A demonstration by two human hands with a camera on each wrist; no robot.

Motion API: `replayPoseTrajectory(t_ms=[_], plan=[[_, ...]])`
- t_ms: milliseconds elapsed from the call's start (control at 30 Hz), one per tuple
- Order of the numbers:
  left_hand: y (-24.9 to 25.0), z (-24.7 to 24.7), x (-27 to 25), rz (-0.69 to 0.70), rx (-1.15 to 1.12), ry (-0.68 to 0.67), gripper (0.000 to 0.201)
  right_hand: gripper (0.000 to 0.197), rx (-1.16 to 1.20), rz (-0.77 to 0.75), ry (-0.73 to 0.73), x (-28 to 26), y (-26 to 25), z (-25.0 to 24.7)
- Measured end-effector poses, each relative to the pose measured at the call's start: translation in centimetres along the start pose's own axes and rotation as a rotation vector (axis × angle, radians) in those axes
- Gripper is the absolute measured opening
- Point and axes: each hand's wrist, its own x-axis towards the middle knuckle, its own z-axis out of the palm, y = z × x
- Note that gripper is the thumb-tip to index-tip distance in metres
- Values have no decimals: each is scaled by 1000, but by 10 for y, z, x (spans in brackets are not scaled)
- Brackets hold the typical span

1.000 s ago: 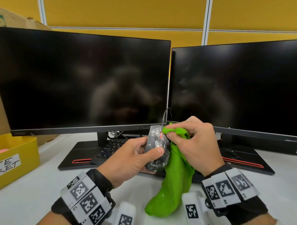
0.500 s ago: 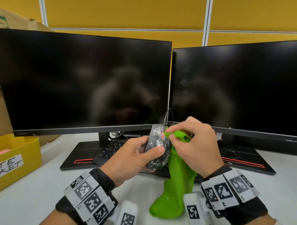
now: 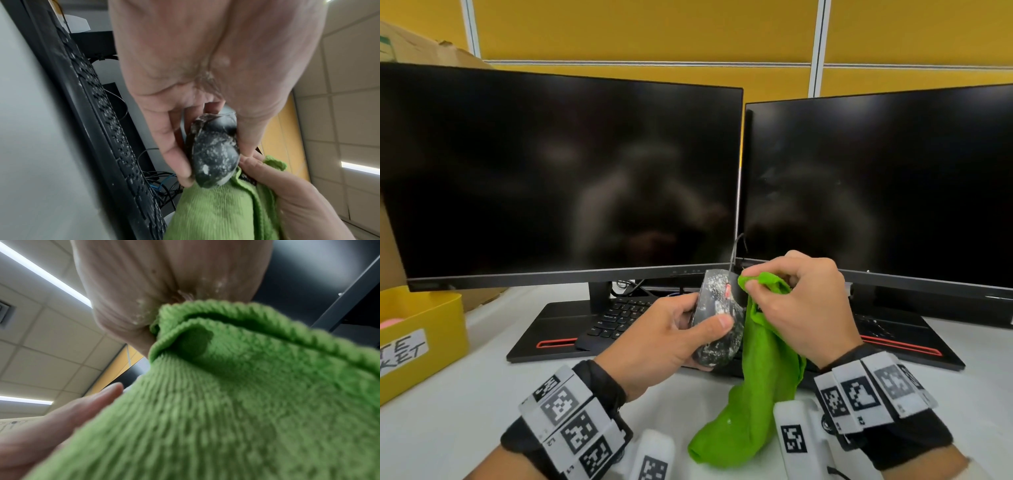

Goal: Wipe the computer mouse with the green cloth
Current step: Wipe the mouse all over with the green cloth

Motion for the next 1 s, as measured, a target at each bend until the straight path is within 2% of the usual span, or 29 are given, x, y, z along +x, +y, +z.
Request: replayPoseTrajectory(t_ms=[100, 200, 333, 500, 633, 800, 933, 1000], plan=[[-1, 0, 0, -12, -19, 10, 26, 17, 12, -35, -56, -4, -5, 5], [1, -5, 1, 1, -43, 38, 30, 17, 19, -31, -117, -7, -6, 6], [-2, 0, 0, -17, -51, 3, 36, 17, 25, 11, -41, -1, -1, 2], [-2, -3, 1, -12, -43, 26, 28, 17, 27, -19, -136, -8, -7, 8], [-3, 1, 0, -25, -29, 13, 32, 15, 9, 23, -76, -3, -5, 3], [-2, -1, 1, 0, -31, 25, 35, 12, -2, 9, -138, -7, -8, 7], [-3, 4, 0, -25, -49, 5, 35, 12, -21, 38, -59, -2, -5, 2], [-3, 4, 0, -23, -45, 1, 36, 12, -8, 25, -72, -3, -5, 3]])
